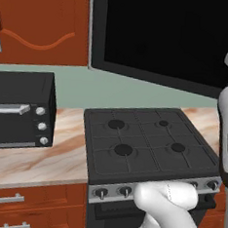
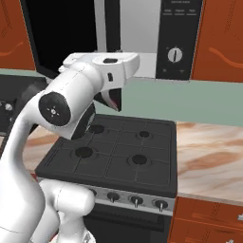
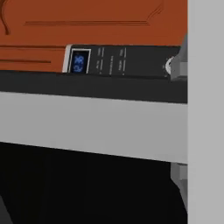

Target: Open the microwave door.

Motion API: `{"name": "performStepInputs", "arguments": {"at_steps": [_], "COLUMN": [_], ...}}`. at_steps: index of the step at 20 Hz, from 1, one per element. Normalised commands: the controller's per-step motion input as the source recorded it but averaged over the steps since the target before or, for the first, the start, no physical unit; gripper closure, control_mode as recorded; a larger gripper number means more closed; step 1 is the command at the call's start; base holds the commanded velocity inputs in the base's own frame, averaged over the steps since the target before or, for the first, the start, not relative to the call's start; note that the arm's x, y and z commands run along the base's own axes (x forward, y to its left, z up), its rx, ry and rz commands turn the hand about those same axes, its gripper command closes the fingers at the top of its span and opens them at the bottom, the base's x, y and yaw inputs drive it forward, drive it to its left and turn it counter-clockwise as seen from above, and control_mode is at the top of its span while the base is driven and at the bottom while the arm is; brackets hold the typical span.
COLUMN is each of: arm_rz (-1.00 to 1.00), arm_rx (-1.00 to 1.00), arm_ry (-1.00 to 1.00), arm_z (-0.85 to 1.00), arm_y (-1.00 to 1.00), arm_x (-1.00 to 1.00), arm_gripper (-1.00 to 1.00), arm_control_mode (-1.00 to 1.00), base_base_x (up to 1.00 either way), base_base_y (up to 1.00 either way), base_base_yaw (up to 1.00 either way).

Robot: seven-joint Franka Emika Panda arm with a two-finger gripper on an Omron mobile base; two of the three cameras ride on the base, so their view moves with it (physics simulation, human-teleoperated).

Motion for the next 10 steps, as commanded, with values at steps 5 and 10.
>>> {"name": "performStepInputs", "arguments": {"at_steps": [5,10], "arm_rz": [0.00,0.00], "arm_rx": [0.00,0.00], "arm_ry": [0.00,0.00], "arm_z": [-0.35,-0.16], "arm_y": [-0.14,-0.29], "arm_x": [-1.00,-1.00], "arm_gripper": [-1.00,-1.00], "arm_control_mode": [-1.00,-1.00], "base_base_x": [0.00,0.00], "base_base_y": [0.00,0.00], "base_base_yaw": [0.00,0.00]}}
